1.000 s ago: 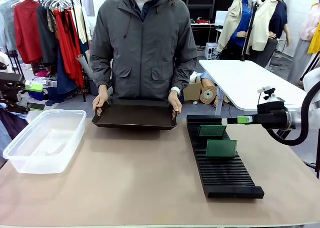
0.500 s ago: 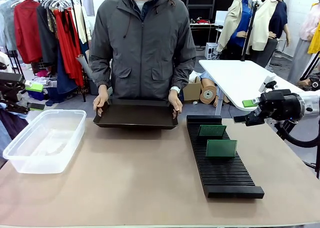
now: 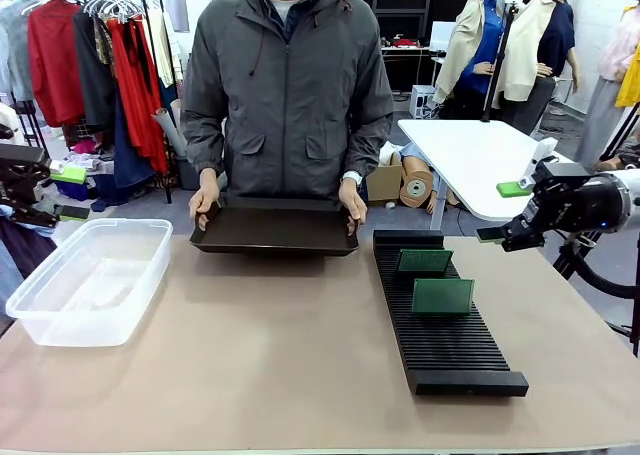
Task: Sort PCBs into racks and boxes based on the side picked up.
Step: If the short side of the Blank PCB is picked up, insert it into the PCB Rack ; if the long side is picked up, place it in the Organizing box.
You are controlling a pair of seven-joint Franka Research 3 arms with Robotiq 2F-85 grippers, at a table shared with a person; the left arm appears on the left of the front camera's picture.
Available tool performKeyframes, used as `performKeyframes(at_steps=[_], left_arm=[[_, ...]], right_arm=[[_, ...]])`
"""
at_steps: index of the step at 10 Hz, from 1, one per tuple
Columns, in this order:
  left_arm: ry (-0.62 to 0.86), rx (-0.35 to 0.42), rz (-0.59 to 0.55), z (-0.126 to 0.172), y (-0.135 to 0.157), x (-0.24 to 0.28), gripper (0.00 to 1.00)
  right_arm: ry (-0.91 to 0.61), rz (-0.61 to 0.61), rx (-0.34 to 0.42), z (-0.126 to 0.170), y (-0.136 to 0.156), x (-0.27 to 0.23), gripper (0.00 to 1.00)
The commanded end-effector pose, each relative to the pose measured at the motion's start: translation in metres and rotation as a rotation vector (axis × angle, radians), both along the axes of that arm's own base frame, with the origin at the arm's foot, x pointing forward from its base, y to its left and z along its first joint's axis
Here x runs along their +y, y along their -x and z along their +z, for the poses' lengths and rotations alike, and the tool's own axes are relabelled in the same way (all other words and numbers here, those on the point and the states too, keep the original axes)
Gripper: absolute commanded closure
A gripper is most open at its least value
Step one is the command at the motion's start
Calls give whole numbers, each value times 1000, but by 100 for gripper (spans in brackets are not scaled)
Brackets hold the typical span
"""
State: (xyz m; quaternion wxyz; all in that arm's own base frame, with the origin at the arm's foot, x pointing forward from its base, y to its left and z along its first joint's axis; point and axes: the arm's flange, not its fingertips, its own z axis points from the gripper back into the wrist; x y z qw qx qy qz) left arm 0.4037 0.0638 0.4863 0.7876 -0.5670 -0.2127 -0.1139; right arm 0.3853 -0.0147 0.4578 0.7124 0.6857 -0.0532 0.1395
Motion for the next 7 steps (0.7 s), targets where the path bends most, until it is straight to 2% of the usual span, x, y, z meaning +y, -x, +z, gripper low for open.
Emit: performKeyframes(at_steps=[1, 7], left_arm=[[-1, 4, -4, 2, 2, 0, 0], [-1, 4, -4, 2, 2, 0, 0]], right_arm=[[-2, -4, -8, -5, -3, 0, 0], [-2, -4, -8, -5, -3, 0, 0]])
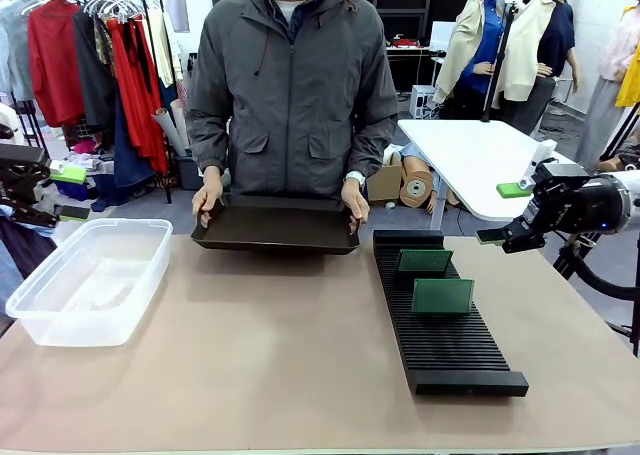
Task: Sort PCBs into racks and boxes based on the side picked up.
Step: If the short side of the Blank PCB is picked up, insert it into the PCB Rack ; if the long side is picked up, place it in the Organizing box.
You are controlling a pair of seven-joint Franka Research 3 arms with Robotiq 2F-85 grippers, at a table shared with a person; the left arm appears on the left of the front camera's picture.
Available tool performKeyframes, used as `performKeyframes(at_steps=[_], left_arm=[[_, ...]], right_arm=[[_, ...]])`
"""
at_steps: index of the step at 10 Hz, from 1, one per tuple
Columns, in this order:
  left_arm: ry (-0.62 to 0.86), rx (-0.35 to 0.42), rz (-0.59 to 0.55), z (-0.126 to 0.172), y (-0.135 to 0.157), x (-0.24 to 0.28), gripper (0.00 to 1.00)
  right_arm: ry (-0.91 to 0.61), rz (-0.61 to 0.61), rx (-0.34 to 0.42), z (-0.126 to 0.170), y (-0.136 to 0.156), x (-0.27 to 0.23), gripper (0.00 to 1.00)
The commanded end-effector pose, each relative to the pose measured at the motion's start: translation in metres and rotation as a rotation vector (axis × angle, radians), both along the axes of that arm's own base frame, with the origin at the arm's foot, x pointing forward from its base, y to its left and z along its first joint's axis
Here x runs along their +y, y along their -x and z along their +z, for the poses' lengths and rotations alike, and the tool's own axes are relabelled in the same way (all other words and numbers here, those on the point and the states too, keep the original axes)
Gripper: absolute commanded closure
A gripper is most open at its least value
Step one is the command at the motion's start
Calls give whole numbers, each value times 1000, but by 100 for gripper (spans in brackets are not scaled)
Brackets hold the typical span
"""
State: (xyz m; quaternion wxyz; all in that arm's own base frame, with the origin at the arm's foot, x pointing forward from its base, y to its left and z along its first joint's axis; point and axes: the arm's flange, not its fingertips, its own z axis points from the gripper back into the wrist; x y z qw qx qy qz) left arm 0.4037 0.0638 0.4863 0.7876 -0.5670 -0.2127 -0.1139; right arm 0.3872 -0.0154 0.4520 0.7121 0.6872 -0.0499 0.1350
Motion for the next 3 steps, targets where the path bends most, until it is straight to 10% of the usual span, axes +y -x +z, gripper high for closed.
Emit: performKeyframes(at_steps=[1, 3], left_arm=[[-1, 4, -4, 2, 2, 0, 0], [-1, 4, -4, 2, 2, 0, 0]], right_arm=[[0, -3, -19, 1, -1, 0, 0], [0, -3, -19, 1, -1, 0, 0]])
